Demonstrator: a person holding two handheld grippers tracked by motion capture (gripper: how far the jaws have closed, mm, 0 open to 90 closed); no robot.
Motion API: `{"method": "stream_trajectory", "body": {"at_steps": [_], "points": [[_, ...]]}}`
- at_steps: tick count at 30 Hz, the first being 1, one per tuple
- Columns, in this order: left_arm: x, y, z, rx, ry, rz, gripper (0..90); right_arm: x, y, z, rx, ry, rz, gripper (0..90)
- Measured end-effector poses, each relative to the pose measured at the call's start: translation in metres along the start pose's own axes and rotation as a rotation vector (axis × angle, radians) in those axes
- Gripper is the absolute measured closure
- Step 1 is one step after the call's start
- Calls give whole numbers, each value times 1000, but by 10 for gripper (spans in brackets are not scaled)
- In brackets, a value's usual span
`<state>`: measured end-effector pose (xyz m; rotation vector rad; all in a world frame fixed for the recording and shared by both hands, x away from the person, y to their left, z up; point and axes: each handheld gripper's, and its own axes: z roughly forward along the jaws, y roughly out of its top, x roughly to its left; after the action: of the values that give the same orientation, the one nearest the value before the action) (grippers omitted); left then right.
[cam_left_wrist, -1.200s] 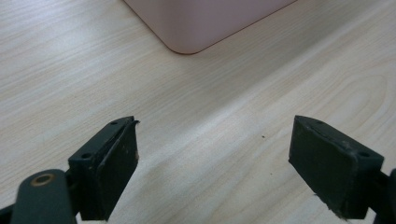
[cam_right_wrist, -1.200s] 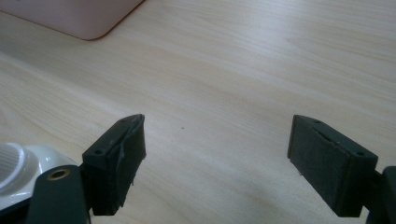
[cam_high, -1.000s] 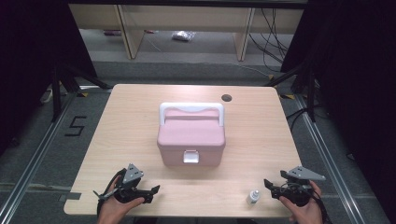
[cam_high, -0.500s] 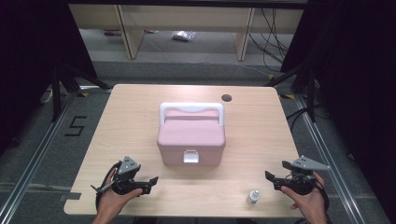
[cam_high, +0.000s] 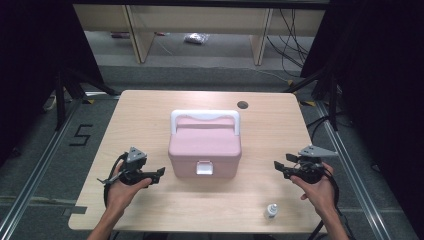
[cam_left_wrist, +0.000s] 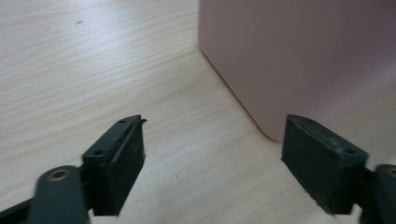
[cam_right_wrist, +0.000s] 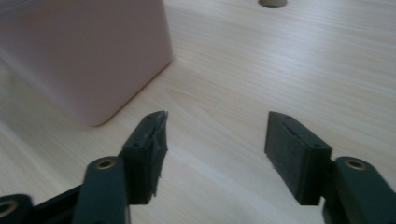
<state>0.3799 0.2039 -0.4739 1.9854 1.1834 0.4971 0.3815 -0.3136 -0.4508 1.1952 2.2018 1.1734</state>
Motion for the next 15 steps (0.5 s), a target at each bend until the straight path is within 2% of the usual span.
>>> {"method": "stream_trajectory", "body": {"at_steps": [1,2,3,4,5,6,7,8,9,10,12,13,14,15], "points": [[0,0,0,0,0,0,283,0,0,0,0,0,0,447],[3,2,1,-2,0,3,283,2,4,5,8,8,-20,466],[8,6,4,-5,-9,17,345,5,10,11,13,23,-33,518],[9,8,5,-5,-12,19,409,7,14,16,4,40,-38,547],[10,9,9,-18,-31,11,447,10,17,19,18,50,-33,586],[10,9,9,-18,-31,11,498,10,17,19,18,50,-33,586],[11,10,10,-12,-39,15,553,13,21,26,37,56,-41,654],[14,12,16,-28,-55,8,591,15,23,30,39,65,-38,696],[14,12,16,-28,-55,8,648,15,23,30,39,65,-38,696],[15,16,22,-24,-59,21,685,17,26,39,26,87,-80,763],[15,19,28,-36,-69,19,764,21,30,46,39,101,-87,820],[15,19,28,-36,-69,19,794,21,30,46,39,101,-87,820],[15,21,31,-36,-75,16,794,24,32,49,47,107,-97,844],[15,25,36,-41,-87,23,835,26,35,55,37,121,-122,874]]}}
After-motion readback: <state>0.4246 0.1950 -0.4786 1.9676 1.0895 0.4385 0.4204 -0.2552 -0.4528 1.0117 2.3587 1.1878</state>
